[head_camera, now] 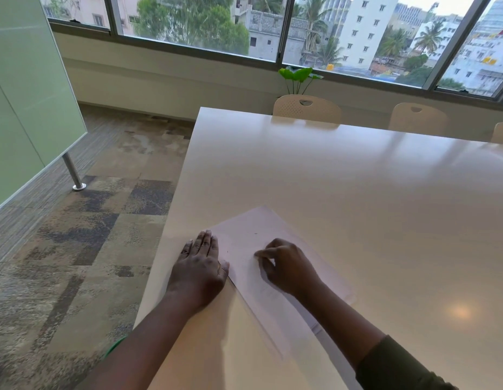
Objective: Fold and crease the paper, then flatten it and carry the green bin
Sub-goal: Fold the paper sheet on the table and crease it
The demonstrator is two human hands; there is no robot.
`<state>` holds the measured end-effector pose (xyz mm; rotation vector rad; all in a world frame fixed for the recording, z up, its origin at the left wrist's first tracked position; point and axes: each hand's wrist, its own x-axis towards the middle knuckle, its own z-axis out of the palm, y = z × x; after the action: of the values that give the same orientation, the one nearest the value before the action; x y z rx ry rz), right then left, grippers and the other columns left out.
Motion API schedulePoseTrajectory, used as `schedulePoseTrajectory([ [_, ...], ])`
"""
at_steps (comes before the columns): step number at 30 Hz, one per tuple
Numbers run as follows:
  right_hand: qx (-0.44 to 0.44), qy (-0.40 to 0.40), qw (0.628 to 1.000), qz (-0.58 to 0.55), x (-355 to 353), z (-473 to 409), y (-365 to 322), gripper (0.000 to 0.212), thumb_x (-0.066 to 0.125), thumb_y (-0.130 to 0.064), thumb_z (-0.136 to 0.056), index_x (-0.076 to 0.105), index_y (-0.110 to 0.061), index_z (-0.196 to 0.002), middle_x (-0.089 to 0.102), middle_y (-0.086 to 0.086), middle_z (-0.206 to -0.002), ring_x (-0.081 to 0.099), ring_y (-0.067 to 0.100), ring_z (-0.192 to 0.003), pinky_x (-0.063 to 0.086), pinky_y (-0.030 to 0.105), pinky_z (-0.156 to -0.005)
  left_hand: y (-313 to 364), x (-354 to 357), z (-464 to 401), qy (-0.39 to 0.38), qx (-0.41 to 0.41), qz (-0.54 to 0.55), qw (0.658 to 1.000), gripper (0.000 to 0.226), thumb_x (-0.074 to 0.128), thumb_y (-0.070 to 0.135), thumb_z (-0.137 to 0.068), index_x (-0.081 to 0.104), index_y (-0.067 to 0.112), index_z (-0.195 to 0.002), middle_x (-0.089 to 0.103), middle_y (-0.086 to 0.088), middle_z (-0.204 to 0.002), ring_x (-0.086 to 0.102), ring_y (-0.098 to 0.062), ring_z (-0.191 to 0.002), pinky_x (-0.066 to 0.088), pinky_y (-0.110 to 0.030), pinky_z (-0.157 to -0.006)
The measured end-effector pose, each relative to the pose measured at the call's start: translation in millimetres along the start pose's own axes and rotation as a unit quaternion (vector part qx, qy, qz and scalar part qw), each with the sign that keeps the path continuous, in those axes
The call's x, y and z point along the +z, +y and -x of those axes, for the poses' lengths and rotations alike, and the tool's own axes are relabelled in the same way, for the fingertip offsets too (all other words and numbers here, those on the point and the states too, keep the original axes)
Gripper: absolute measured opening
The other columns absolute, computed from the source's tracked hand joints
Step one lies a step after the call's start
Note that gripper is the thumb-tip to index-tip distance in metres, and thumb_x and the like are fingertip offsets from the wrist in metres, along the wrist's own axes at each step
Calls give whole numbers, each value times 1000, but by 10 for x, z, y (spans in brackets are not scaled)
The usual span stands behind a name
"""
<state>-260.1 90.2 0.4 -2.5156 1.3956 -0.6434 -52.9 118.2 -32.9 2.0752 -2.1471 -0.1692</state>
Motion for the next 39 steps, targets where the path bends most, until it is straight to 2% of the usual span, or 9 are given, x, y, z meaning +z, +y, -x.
schedulePoseTrajectory([
  [5, -67, -58, 996, -22, 112, 101, -219, 23, 58, -16, -91, 75, -23, -105, 67, 0, -92, 62, 10, -76, 50, 19, -68, 2, -16, 8, -2, 4, 3, 1000, 72, 23, 48, -98, 2, 7, -154, -1, -9, -163, -3, -16, -150, 1, -35, -122],
  [10, -11, 2, 1000, 17, 75, -2, -92, 22, 59, -10, -88, 78, -18, -97, 70, 6, -91, 66, 17, -77, 56, 28, -69, -2, -8, 12, 6, 4, 12, 1000, 72, 23, 48, -98, 3, 8, -154, 0, -8, -163, -3, -16, -150, 2, -35, -122],
  [15, -60, -51, 997, -15, 72, 126, -215, 22, 60, -16, -92, 74, -23, -108, 67, -2, -95, 60, 6, -77, 44, 10, -70, 1, -18, 11, -2, 2, 15, 1000, 72, 25, 47, -98, 1, 8, -154, -3, -8, -163, -4, -16, -150, 0, -34, -121],
  [19, -15, 7, 1000, 14, 11, 48, -47, 23, 61, -8, -88, 77, -18, -103, 71, 6, -93, 66, 15, -77, 55, 24, -70, 2, -18, 10, 4, 1, 18, 1000, 72, 26, 47, -98, 2, 8, -154, -2, -8, -163, -4, -16, -150, 1, -35, -121],
  [23, -59, -44, 997, -12, 105, 149, -238, 20, 60, -17, -93, 75, -20, -105, 68, 0, -91, 61, 7, -75, 37, 6, -68, 1, -10, 12, 4, 0, 16, 1000, 72, 25, 47, -98, 2, 8, -154, -2, -8, -163, -4, -16, -150, 1, -35, -122],
  [29, -6, 20, 999, 28, 69, 89, -64, 20, 61, -11, -88, 78, -17, -94, 69, 5, -88, 66, 18, -75, 56, 27, -67, -10, -1, 5, 4, 0, 18, 1000, 71, 26, 47, -99, 3, 8, -154, -2, -8, -163, -4, -16, -150, 1, -35, -122],
  [33, -56, -13, 998, -25, 152, 178, -273, 18, 64, -11, -88, 77, -18, -100, 69, 2, -86, 63, 11, -71, 49, 17, -65, -3, -7, 11, -1, 4, 19, 1000, 72, 25, 47, -99, 2, 7, -154, -3, -9, -163, -5, -16, -150, 0, -35, -121],
  [35, -42, -24, 999, -21, 59, 166, -164, 22, 63, -13, -87, 77, -21, -102, 69, 1, -90, 63, 11, -75, 51, 20, -68, -9, -5, 15, -4, 3, 18, 1000, 72, 25, 47, -99, 1, 8, -154, -3, -8, -163, -5, -16, -150, -1, -35, -121],
  [39, 27, 34, 999, 30, -26, 83, 131, 21, 62, -11, -85, 79, -18, -96, 70, 6, -88, 67, 20, -73, 57, 32, -68, -18, 9, 6, -4, -1, 15, 1000, 71, 26, 47, -99, 2, 8, -154, -3, -7, -163, -6, -16, -150, -1, -35, -121],
])
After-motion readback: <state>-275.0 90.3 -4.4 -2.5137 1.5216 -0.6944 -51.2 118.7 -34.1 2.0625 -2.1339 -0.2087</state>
